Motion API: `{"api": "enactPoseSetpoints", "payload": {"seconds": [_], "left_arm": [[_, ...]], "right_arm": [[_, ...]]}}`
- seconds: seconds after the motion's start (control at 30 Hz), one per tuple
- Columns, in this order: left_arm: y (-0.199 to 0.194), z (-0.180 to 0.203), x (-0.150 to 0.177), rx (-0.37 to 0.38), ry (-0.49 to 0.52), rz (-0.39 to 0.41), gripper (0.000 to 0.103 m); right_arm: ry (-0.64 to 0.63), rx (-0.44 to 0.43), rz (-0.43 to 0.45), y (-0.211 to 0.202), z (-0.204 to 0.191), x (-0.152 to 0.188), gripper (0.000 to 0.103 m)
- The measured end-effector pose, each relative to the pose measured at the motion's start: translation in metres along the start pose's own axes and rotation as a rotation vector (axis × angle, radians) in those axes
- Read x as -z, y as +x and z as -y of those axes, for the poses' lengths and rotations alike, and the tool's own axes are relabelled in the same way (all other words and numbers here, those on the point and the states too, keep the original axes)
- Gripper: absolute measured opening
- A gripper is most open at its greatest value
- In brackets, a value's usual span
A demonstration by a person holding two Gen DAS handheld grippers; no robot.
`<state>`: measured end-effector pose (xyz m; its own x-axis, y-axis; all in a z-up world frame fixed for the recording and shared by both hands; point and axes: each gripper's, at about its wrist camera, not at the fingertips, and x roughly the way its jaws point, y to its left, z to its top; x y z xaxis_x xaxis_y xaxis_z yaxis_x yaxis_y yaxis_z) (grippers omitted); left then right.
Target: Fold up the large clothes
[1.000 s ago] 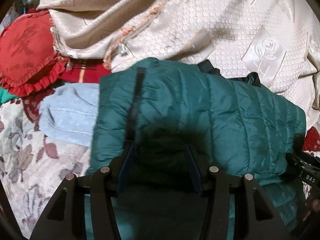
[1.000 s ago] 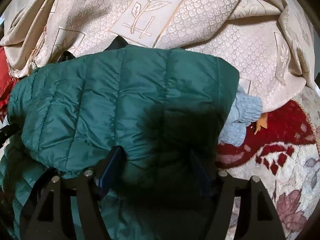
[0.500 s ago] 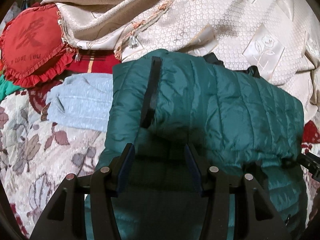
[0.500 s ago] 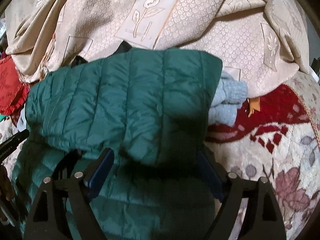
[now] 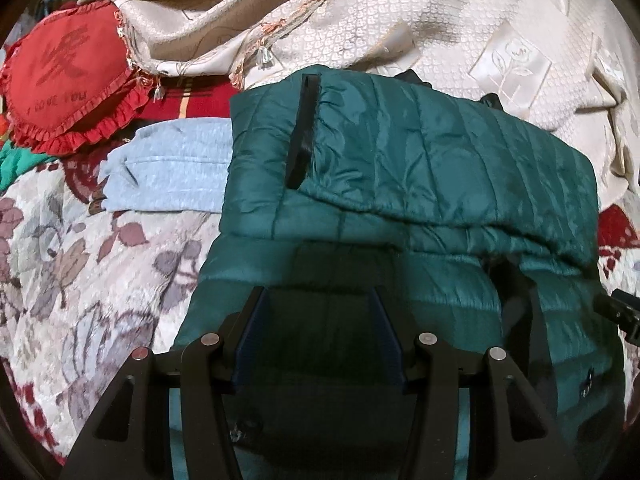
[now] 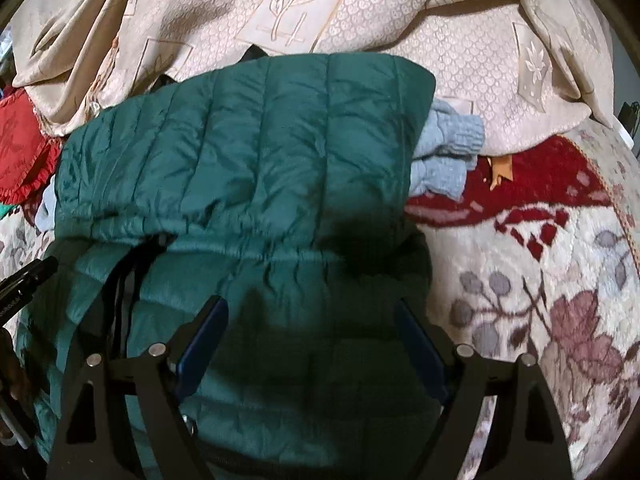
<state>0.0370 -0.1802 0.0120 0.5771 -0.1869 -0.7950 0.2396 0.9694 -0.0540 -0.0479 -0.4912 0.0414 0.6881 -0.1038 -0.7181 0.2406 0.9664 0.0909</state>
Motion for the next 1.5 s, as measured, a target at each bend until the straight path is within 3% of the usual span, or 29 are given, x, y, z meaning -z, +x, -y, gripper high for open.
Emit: {"api": "enactPoseSetpoints", "payload": {"seconds": [0.67, 1.5], "left_arm": [[-0.038, -0.006, 0.048, -0.004, 0.044, -0.032, 0.034], [-0.081, -0.033, 0.094, 0.001, 0.025, -0.038, 0.034]], "right_arm": [[0.016, -0.004, -0.036, -0.030, 0.004, 0.053, 0.090], [-0.008, -0.004, -0.079, -0.073, 0.005, 0.117, 0.093]]}}
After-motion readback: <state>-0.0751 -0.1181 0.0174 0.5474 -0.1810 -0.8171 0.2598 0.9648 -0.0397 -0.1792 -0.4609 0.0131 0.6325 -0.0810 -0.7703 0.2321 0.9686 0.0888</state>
